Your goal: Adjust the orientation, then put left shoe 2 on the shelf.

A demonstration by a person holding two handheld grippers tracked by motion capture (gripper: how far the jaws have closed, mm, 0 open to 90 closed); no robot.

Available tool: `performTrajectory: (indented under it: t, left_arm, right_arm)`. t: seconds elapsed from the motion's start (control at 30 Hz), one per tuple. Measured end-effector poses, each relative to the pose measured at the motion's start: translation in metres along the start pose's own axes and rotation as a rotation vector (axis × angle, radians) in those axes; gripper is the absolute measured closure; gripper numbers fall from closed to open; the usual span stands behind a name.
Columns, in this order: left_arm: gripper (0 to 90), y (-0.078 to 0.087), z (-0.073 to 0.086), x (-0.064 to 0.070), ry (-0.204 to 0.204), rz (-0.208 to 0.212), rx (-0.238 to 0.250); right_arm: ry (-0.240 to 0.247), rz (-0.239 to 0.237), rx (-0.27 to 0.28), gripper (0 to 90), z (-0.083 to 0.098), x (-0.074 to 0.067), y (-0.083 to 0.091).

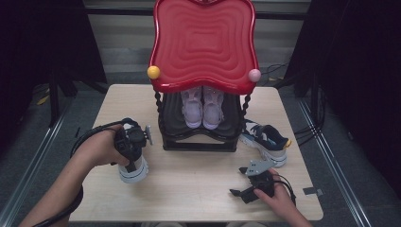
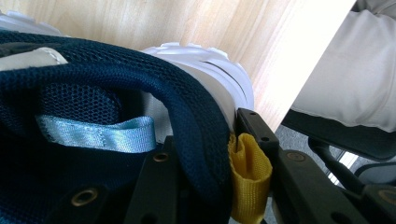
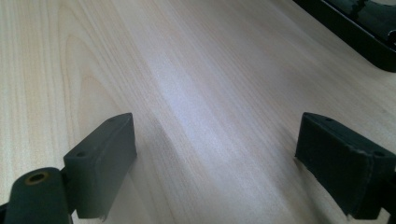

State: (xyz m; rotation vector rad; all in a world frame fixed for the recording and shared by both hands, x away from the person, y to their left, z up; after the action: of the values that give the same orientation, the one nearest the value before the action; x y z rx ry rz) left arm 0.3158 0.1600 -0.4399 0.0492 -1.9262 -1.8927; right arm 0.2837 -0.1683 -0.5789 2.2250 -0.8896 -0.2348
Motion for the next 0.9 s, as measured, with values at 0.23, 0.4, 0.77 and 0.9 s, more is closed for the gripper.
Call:
performTrajectory:
  t: [0.23, 0.4, 0.77, 0.9]
  left_arm:
    - [70.0, 0.017, -0.002, 0.007, -0.01, 0.009, 0.004]
    - [70.1, 0.033, -0.001, 0.009, -0.008, -0.008, -0.002]
    - [70.0, 0.07, -0.006, 0.015, -0.013, -0.035, 0.006]
    - [70.0, 0.084, -0.011, 0.019, -0.016, -0.041, 0.017]
  right_arm:
    - [0.0, 0.0, -0.002, 11.3, 0.0, 0.0, 0.0]
    - [0.001, 0.0, -0.001, 11.3, 0.0, 0.0, 0.0]
    - [0.001, 0.0, -0.001, 11.3, 0.0, 0.0, 0.0]
    - [-0.002, -0.002, -0.004, 11.2, 0.0, 0.0, 0.0]
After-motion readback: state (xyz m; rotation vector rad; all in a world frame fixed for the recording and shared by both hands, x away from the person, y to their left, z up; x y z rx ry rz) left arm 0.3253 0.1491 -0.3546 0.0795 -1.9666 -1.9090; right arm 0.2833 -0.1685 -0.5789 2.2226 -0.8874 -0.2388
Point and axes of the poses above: each handheld gripper's, and its own axes: y roughly backward along the jaws, z roughly out of its underside, x roughly to its right, the point moved 10 cm from there along -y, roughly forward along the jaws, and after that the axes turned 10 degrees about z, right-handed, at the moved point
